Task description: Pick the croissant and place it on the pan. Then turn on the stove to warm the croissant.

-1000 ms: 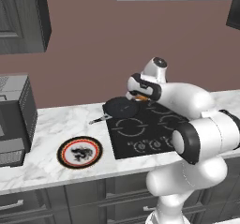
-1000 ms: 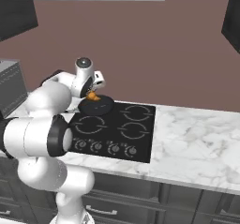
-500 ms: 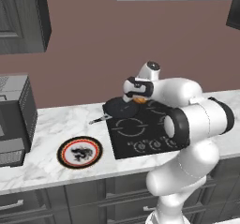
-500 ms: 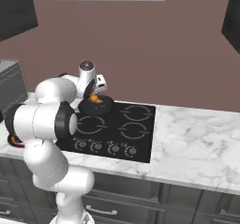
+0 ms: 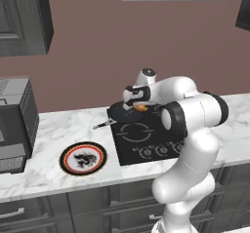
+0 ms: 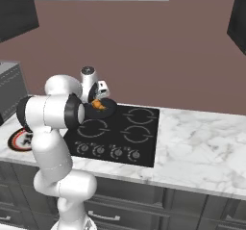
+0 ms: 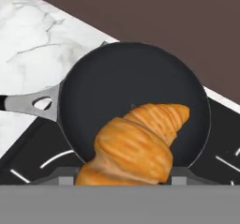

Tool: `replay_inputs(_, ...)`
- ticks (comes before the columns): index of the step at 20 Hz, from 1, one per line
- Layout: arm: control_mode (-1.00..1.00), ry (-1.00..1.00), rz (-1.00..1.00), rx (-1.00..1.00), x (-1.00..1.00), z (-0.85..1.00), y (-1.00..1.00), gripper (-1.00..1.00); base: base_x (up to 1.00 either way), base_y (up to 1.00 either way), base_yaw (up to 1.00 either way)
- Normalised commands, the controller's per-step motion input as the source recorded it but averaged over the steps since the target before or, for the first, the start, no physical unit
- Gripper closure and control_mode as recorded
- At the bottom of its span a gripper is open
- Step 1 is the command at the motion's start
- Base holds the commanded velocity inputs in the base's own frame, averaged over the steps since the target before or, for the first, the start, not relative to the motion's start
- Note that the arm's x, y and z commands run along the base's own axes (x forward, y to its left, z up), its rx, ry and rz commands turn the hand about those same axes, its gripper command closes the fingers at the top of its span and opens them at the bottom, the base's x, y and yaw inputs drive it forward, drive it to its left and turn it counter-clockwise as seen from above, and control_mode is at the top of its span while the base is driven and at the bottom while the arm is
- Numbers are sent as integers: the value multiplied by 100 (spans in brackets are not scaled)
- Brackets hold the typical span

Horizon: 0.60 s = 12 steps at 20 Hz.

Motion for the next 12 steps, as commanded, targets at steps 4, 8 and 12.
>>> replay_inputs(4, -100, 4, -3, -3, 38, -36, 7, 100, 0, 0, 0)
replay_inputs(8, -100, 5, -2, -3, 43, -39, 8, 100, 0, 0, 0)
replay_inputs(12, -100, 7, -2, -2, 45, -40, 6, 100, 0, 0, 0)
